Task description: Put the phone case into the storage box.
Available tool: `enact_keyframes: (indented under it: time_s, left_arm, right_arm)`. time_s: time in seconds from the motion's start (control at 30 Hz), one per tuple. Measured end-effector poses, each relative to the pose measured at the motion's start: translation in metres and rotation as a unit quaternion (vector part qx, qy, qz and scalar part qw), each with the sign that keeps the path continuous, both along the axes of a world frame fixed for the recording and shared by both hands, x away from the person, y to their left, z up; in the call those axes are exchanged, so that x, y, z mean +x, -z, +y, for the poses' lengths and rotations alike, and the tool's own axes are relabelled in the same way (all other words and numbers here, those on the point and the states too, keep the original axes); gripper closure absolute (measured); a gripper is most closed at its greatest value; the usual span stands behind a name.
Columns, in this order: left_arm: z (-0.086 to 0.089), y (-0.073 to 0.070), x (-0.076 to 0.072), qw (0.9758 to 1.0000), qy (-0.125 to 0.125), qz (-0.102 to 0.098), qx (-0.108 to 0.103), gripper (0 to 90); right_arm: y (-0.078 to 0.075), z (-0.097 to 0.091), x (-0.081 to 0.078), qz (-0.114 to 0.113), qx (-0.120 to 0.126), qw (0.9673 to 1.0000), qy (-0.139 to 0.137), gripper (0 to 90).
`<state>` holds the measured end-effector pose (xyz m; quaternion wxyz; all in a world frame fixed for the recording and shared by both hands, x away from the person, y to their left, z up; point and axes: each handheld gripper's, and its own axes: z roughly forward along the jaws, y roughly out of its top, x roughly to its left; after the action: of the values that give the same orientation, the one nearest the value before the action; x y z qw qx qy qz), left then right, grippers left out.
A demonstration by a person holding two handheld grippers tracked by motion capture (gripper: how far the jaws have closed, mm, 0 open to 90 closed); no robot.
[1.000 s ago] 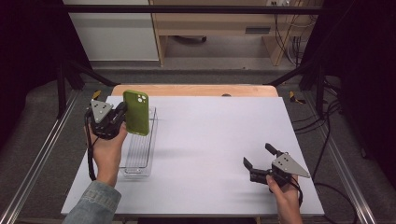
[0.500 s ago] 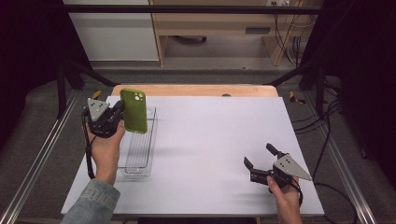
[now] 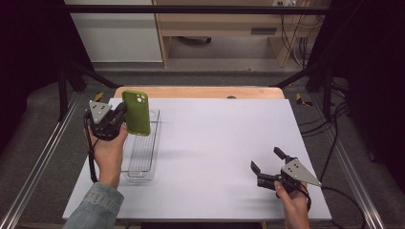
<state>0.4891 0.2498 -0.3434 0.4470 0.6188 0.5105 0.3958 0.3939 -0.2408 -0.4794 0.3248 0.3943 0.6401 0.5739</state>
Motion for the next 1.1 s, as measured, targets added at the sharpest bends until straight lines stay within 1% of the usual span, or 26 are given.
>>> enact_keyframes:
  time_s: [0.13, 0.17, 0.23, 0.3, 0.33, 0.37, 0.43, 0.47, 0.5, 0.53, 0.57, 0.7, 0.8, 0.93, 1.03, 1.07, 1.1]
  left_arm:
    - [0.0, 0.004, 0.003, 1.0, -0.005, 0.003, 0.003, 86.7]
    - [-0.001, 0.008, 0.005, 1.0, -0.008, 0.005, 0.002, 86.7]
    - [-0.001, 0.009, 0.006, 0.9999, -0.007, 0.007, 0.002, 86.8]
    - [-0.004, 0.012, 0.01, 0.9999, -0.008, 0.004, 0.01, 86.8]
    - [-0.004, 0.012, 0.01, 0.9999, -0.008, 0.004, 0.01, 86.8]
    - [-0.006, 0.014, 0.014, 0.9999, -0.009, 0.007, 0.012, 86.8]
    - [-0.008, 0.016, 0.019, 0.9998, -0.01, 0.009, 0.014, 86.8]
    - [-0.008, 0.016, 0.019, 0.9998, -0.01, 0.009, 0.014, 86.7]
    - [-0.01, 0.018, 0.023, 0.9997, -0.012, 0.01, 0.02, 86.7]
    - [-0.01, 0.018, 0.023, 0.9997, -0.012, 0.01, 0.02, 86.7]
    - [-0.011, 0.018, 0.028, 0.9996, -0.015, 0.01, 0.024, 86.7]
    - [-0.012, 0.018, 0.036, 0.9994, -0.023, 0.009, 0.026, 86.7]
    - [-0.011, 0.019, 0.039, 0.9992, -0.027, 0.01, 0.026, 86.8]
    - [-0.006, 0.019, 0.047, 0.9991, -0.036, 0.012, 0.019, 86.7]
    - [-0.004, 0.018, 0.05, 0.9989, -0.042, 0.015, 0.012, 86.7]
    - [-0.004, 0.018, 0.05, 0.9989, -0.042, 0.015, 0.012, 86.7]
    - [-0.002, 0.017, 0.053, 0.9987, -0.047, 0.017, 0.013, 86.7]
  right_arm:
    - [0.0, 0.001, 0.0, 0.001, -0.001, 1.0, -0.002, 3.1]
    - [0.0, 0.001, 0.0, 0.001, 0.0, 1.0, -0.002, 3.1]
    - [0.0, 0.0, 0.0, 0.001, -0.001, 1.0, -0.002, 3.1]
    - [0.001, 0.001, 0.0, 0.002, -0.001, 1.0, -0.002, 3.1]
    - [0.001, 0.001, 0.0, 0.002, -0.001, 1.0, -0.002, 3.1]
    - [0.002, 0.001, 0.0, 0.002, -0.002, 1.0, -0.004, 3.1]
    - [0.002, 0.002, 0.0, 0.002, -0.004, 1.0, -0.006, 3.1]
    - [0.002, 0.002, 0.0, 0.002, -0.004, 1.0, -0.006, 3.1]
    - [0.002, 0.003, 0.0, 0.002, -0.005, 1.0, -0.008, 3.1]
    - [0.002, 0.003, 0.0, 0.002, -0.006, 0.9999, -0.008, 3.1]
    - [0.002, 0.003, 0.0, 0.002, -0.006, 0.9999, -0.009, 3.1]
    - [0.002, 0.003, 0.0, 0.003, -0.006, 0.9999, -0.01, 3.1]
    - [0.003, 0.004, 0.0, 0.002, -0.007, 0.9999, -0.012, 3.1]
    - [0.003, 0.003, 0.001, 0.001, -0.009, 0.9999, -0.012, 3.4]
    - [0.002, 0.003, 0.0, -0.003, -0.012, 0.9998, -0.015, 3.3]
    - [0.002, 0.003, 0.0, -0.005, -0.012, 0.9998, -0.016, 3.3]
    - [0.001, 0.003, -0.001, -0.008, -0.013, 0.9997, -0.017, 3.2]
